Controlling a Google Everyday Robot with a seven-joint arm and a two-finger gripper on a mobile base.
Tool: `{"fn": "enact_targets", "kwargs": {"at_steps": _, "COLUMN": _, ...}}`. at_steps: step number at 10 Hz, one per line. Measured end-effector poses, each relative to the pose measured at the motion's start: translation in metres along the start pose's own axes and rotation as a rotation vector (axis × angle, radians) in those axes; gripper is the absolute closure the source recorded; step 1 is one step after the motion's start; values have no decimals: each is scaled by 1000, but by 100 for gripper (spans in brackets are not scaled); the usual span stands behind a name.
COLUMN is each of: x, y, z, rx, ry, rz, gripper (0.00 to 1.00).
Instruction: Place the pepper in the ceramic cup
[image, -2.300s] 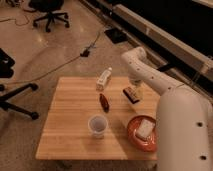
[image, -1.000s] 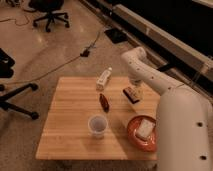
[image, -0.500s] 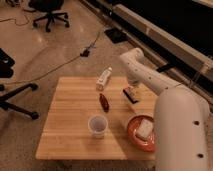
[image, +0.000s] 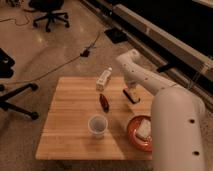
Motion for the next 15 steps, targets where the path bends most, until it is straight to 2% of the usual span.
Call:
{"fn": "enact_targets", "kwargs": {"at_steps": 2, "x": 0, "y": 1, "z": 3, "rx": -7, "ry": 2, "rz": 2, "gripper": 20}}
{"fn": "enact_targets", "kwargs": {"at_steps": 5, "x": -19, "y": -2, "z": 4, "rx": -15, "ry": 4, "rz": -12, "gripper": 20}}
{"fn": "enact_targets", "kwargs": {"at_steps": 8, "x": -23, "y": -2, "z": 8, "rx": -23, "ry": 5, "rz": -12, "gripper": 20}}
{"fn": "enact_targets", "kwargs": {"at_steps": 10, "x": -35, "y": -6, "z": 12, "rx": -27, "ry": 6, "rz": -16, "gripper": 20}}
{"fn": "enact_targets", "kwargs": {"at_steps": 12, "x": -31, "y": -7, "z": 18, "rx": -30, "ry": 10, "rz": -8, "gripper": 20}}
{"fn": "enact_targets", "kwargs": {"at_steps": 13, "x": -33, "y": -8, "z": 19, "rx": -29, "ry": 8, "rz": -9, "gripper": 22}}
{"fn": "enact_targets", "kwargs": {"at_steps": 15, "x": -40, "y": -11, "z": 21, "rx": -31, "ry": 6, "rz": -11, "gripper": 39}}
